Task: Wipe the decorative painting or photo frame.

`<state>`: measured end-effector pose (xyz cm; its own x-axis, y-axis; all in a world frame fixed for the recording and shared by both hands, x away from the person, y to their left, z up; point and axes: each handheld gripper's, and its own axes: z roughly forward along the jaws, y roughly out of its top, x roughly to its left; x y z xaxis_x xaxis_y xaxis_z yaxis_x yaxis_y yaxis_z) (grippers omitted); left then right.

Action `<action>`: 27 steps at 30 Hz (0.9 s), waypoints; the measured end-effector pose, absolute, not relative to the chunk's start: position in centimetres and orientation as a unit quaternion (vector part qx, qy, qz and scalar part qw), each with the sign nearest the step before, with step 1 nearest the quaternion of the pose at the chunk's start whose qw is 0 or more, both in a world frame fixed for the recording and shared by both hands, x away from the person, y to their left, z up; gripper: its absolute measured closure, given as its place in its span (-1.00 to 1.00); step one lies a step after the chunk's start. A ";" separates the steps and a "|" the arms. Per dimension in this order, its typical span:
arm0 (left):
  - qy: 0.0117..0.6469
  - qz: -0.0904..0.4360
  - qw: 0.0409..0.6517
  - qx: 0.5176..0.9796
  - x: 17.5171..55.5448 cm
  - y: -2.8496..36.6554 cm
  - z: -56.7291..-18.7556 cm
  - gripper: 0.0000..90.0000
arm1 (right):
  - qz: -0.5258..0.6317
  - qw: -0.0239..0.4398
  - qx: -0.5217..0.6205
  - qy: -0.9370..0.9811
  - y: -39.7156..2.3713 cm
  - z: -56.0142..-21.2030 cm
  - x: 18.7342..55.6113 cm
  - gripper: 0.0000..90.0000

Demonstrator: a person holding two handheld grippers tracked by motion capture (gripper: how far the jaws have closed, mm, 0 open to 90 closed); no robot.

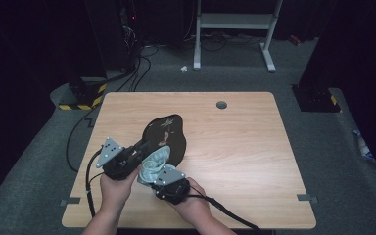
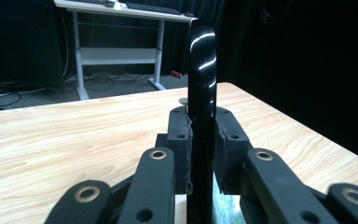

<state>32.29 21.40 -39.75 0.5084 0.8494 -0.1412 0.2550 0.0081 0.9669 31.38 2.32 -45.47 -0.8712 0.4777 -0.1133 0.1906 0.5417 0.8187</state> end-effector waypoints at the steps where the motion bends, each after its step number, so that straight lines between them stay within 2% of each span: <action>1: 0.422 0.258 0.573 0.654 32.3 21.4 -39.7 0.75 | 0.437 0.174 0.213 0.856 1.6 -45.5 32.4 0.44; 5: 0.419 0.255 0.574 0.656 32.4 21.3 -39.7 0.75 | 0.444 0.185 0.259 0.837 -0.1 -45.3 34.6 0.44; 10: 0.421 0.255 0.575 0.654 32.5 21.2 -39.7 0.74 | 0.457 0.182 0.246 0.835 0.6 -44.7 33.9 0.44; 16: 0.422 0.258 0.572 0.654 32.4 21.5 -39.8 0.74 | 0.439 0.152 0.206 0.861 2.4 -47.1 31.3 0.43; 23: 0.417 0.262 0.572 0.656 32.3 21.4 -39.8 0.72 | 0.405 0.137 0.236 0.872 0.2 -49.9 32.0 0.42; 27: 0.413 0.268 0.562 0.665 32.2 21.3 -39.9 0.52 | 0.411 0.150 0.258 0.862 -2.2 -49.6 32.2 0.42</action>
<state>32.15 21.30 -39.93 0.5164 0.8494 -0.1085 0.2476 -0.0268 0.9685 32.21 -2.22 -49.57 -0.8220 0.5675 -0.0467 0.3210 0.5296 0.7852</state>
